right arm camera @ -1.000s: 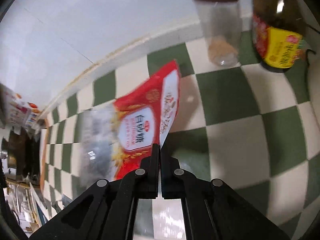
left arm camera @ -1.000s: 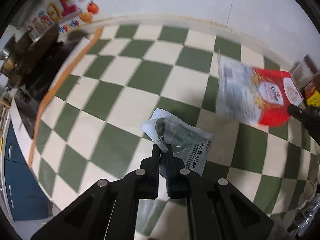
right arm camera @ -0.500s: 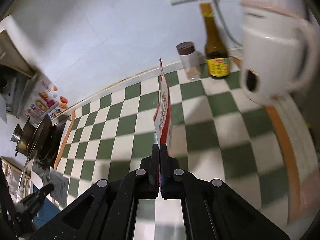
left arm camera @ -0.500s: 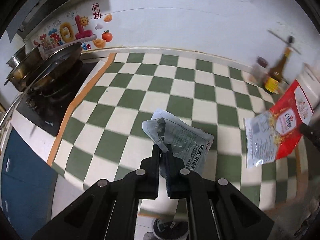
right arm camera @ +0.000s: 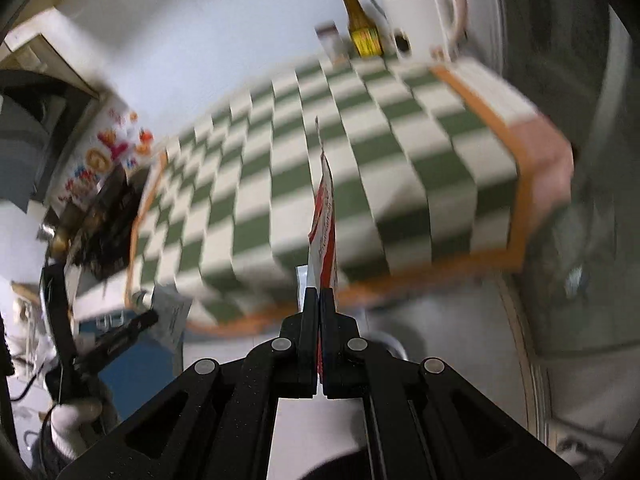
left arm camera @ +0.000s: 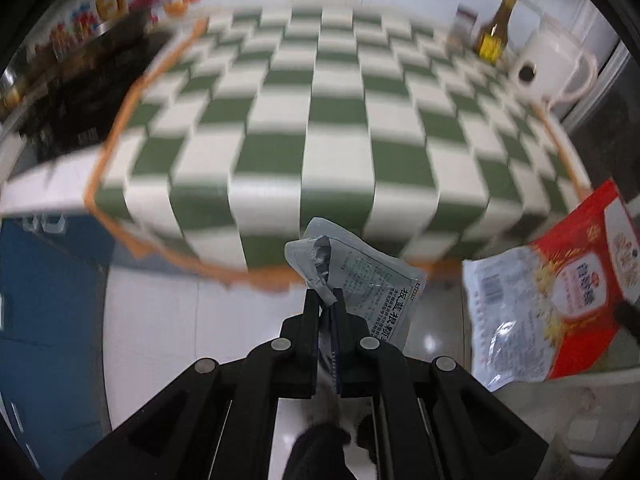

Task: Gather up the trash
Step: 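Carry the wrapper and sugar bag over the bin and open both tools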

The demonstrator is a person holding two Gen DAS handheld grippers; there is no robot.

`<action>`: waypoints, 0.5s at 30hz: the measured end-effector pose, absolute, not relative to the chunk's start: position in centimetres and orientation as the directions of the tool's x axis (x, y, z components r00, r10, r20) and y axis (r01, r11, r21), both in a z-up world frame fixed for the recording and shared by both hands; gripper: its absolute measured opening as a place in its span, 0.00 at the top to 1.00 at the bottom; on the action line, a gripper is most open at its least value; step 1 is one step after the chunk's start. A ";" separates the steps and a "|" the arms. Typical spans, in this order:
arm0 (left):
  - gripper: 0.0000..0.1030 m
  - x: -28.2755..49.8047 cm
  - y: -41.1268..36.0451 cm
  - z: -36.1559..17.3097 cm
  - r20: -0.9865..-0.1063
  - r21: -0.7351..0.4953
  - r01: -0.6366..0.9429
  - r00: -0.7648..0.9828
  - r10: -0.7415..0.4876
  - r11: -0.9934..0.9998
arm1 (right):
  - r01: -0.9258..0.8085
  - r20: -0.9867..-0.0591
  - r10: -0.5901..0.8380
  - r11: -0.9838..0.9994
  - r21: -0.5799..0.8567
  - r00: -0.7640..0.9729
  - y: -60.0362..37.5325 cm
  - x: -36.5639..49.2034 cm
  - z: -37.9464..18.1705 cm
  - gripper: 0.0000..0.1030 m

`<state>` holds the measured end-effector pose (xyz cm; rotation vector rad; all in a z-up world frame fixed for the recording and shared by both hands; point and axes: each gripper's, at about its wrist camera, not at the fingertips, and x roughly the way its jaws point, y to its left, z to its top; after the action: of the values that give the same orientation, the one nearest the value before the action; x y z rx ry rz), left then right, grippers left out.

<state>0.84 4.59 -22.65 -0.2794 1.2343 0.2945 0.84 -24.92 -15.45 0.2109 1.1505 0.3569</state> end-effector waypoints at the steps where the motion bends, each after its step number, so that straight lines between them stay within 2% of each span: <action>1: 0.97 0.5 4.4 -23.8 -0.958 -0.050 -0.371 0.281 0.061 0.927 | -0.157 -0.861 0.381 0.925 0.347 0.338 -25.2 0.2 -16.7 0.99; 7: 0.97 0.4 2.2 -35.3 -0.993 -0.050 -0.385 0.115 -0.005 0.921 | -0.116 -0.933 0.317 0.947 0.301 0.170 -25.3 -1.1 -30.1 0.99; 15: 0.97 2.8 0.0 -56.6 -0.997 -0.046 -0.409 -0.038 -0.068 0.911 | -0.038 -0.960 0.268 0.963 0.266 0.079 -25.4 1.4 -52.0 0.99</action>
<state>2.80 -0.04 -56.57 -0.3785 1.5965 0.2854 1.36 -25.44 -52.01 0.1888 1.4767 0.2310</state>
